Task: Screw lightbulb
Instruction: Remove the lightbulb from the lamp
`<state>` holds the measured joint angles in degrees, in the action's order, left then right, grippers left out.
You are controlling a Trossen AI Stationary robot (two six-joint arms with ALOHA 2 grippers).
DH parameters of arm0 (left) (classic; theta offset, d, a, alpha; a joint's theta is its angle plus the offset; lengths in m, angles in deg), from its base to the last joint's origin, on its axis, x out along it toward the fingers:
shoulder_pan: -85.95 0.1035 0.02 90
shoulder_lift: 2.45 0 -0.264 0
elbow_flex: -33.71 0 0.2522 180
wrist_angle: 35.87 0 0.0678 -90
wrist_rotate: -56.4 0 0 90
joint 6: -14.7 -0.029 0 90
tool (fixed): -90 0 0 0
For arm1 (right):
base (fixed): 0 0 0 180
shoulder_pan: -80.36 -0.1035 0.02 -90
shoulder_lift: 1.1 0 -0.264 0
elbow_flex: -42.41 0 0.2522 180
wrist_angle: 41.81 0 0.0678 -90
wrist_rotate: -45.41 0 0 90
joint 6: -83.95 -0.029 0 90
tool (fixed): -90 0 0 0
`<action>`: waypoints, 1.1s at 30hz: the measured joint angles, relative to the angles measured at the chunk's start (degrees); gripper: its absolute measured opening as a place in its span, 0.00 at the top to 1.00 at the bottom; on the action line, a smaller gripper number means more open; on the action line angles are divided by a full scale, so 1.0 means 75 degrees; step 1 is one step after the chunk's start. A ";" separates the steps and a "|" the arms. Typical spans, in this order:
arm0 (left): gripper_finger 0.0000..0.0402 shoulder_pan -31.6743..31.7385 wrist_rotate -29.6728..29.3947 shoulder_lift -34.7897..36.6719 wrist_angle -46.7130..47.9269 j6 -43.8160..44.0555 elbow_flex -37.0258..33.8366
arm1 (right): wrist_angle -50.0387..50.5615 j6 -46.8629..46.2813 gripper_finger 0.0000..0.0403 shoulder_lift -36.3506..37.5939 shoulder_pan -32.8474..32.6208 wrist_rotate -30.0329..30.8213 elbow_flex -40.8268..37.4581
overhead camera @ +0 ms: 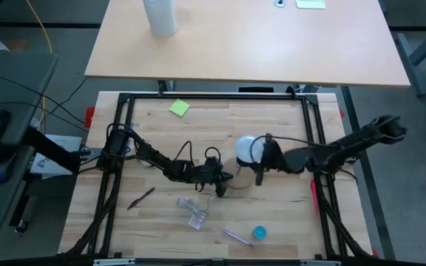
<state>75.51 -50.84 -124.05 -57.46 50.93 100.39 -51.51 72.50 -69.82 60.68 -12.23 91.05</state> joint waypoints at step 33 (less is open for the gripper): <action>1.00 0.0015 -0.0061 0.0000 -0.0243 0.0176 0.0006 | -0.0041 0.2519 0.66 -0.0045 0.5193 -1.2700 0.0286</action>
<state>75.62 -51.30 -124.05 -59.28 52.25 100.44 -51.82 91.39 -70.15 99.63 -107.48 93.20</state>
